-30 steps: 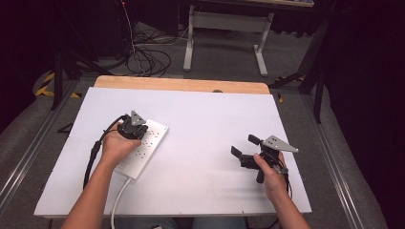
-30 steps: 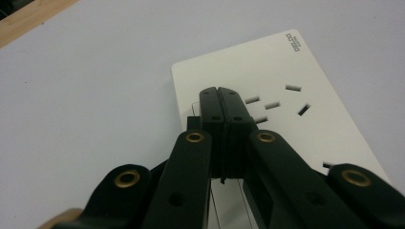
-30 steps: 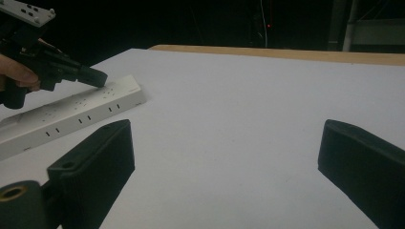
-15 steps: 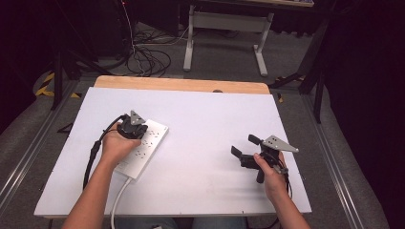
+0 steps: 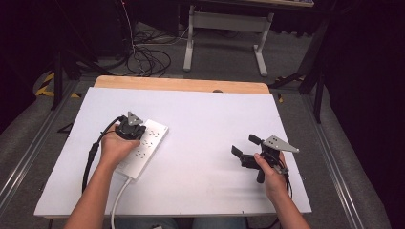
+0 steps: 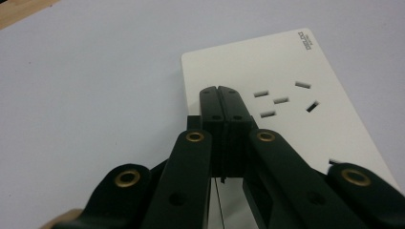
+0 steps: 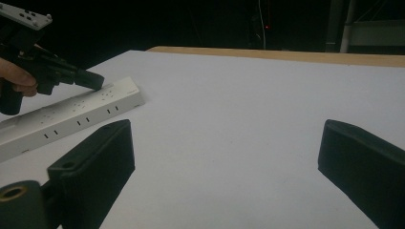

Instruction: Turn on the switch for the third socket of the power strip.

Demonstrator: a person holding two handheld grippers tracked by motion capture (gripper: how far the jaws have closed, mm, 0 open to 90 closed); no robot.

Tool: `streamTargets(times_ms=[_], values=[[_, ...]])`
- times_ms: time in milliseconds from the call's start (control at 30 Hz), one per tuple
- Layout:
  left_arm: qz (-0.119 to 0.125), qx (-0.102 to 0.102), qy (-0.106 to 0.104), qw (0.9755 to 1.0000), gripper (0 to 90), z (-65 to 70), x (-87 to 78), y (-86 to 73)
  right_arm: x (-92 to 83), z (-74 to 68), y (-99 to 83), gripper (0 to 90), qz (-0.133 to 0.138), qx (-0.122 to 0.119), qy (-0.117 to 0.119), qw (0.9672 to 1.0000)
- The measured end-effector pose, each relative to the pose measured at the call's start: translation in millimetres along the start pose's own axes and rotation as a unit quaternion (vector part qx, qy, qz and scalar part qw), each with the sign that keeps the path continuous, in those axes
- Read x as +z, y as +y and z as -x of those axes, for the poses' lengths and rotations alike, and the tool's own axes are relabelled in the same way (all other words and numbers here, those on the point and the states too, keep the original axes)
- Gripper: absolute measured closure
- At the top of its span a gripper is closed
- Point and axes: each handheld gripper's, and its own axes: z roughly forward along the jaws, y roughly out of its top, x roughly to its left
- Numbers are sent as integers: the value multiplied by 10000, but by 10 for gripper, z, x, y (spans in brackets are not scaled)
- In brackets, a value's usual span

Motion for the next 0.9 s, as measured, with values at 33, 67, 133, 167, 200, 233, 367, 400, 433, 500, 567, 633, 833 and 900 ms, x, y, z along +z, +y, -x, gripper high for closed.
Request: streamTargets(times_ms=[33,67,133,167,200,233,367,400,433,500,567,633,833,900], values=[[21,-15,-41,10000,900,-8,-3,-8,0,0,0,57,0,0,0,10000],[62,-42,-35,10000,900,-9,-3,-19,0,1,0,57,0,0,-1,10000],[94,-49,-48,9999,900,-8,-3,-31,1,2,0,57,-1,0,1,10000],[98,-41,-54,9999,900,-10,-3,-32,3,3,-1,57,-8,1,3,10000],[98,-45,-49,9999,900,-9,-3,-31,6,4,-2,57,-15,4,2,10000],[95,-40,-48,9999,900,-8,-3,-30,9,7,-3,57,-15,0,-5,10000],[117,39,63,9999,899,1,-4,-30,0,5,-4,57,-32,4,-20,10000],[102,29,55,9999,899,23,-1,-29,-7,5,-2,57,-23,1,-32,10000],[95,59,101,9999,899,34,1,-23,-15,2,0,57,-13,6,-42,10000],[98,18,163,9998,899,36,4,-18,-29,-2,1,57,-11,-9,-77,10000],[306,-122,239,9992,899,-4,-46,-20,-46,-12,1,57,-12,-24,-101,9999],[687,-407,248,9965,899,-52,-151,-32,-75,-27,1,57,14,-32,-127,9999],[1244,-597,399,9896,899,-182,-450,-200,-90,-12,-14,57,-19,-10,-189,9998],[1483,-779,333,9853,899,-214,-516,-263,-98,-4,-16,57,-19,-16,-208,9998]])
